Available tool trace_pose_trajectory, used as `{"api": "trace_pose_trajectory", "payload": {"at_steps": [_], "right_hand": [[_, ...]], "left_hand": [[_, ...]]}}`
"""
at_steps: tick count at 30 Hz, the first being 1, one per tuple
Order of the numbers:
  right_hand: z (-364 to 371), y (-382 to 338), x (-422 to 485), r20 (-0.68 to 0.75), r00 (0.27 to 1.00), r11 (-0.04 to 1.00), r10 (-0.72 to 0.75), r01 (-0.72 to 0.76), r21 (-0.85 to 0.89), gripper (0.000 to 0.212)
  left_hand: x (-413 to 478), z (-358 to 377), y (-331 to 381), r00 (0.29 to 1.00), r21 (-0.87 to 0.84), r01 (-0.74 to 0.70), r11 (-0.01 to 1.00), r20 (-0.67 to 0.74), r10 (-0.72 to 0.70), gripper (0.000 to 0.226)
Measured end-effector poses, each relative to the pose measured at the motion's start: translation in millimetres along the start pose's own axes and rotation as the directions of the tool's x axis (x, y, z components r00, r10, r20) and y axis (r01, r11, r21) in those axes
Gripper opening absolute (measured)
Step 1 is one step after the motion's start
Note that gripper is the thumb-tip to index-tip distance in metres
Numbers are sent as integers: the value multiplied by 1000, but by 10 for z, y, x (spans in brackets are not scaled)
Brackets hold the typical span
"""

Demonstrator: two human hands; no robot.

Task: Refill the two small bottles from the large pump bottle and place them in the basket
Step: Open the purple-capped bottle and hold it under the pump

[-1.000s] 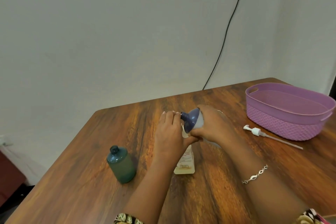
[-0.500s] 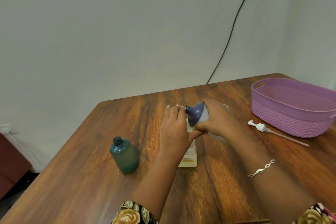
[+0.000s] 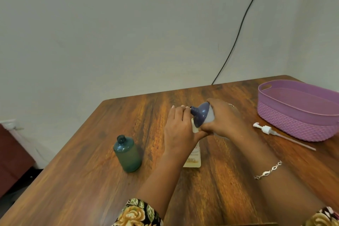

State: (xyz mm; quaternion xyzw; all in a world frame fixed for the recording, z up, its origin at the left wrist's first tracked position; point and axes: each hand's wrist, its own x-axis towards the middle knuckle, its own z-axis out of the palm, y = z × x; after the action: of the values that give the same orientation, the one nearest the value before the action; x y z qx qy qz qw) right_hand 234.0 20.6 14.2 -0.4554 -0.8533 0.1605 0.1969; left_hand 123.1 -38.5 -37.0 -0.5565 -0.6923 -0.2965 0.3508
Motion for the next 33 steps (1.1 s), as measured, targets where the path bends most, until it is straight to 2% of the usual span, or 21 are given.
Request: {"api": "trace_pose_trajectory", "payload": {"at_steps": [3,5,7,10,13,16,19,22,27,33], "right_hand": [[-6,-11,-2,-19,1000,1000,-16,16,-19,70],[-23,-8,-8,-27,999,999,-38,39,24,67],[-48,-2,-7,-27,999,997,-42,44,59,70],[-32,14,-11,-39,998,998,-40,42,51,74],[-5,31,-12,-35,999,998,-21,23,67,75],[-12,14,-7,-22,1000,1000,-14,14,7,72],[-52,-24,-9,-20,1000,1000,-23,23,7,67],[-122,-42,17,46,999,1000,-18,18,10,62],[-38,2,-48,0,1000,997,-17,17,75,70],[-59,-18,-33,-39,999,999,-30,31,23,70]], "left_hand": [[-4,-14,15,1000,-18,7,1000,0,-7,80],[27,-33,4,999,34,-26,999,-27,26,83],[71,-52,-7,996,80,-59,995,-56,64,84],[37,-44,9,996,61,-29,998,-82,34,82],[-27,24,20,997,78,-35,996,-64,40,83],[-31,46,22,999,89,-24,996,-35,27,84],[5,2,24,999,102,-13,995,-50,19,86],[89,-26,-9,994,104,-58,993,-81,67,87],[-24,15,-5,998,67,-34,997,-52,38,82],[36,-17,16,999,99,-35,994,-34,38,83]]}}
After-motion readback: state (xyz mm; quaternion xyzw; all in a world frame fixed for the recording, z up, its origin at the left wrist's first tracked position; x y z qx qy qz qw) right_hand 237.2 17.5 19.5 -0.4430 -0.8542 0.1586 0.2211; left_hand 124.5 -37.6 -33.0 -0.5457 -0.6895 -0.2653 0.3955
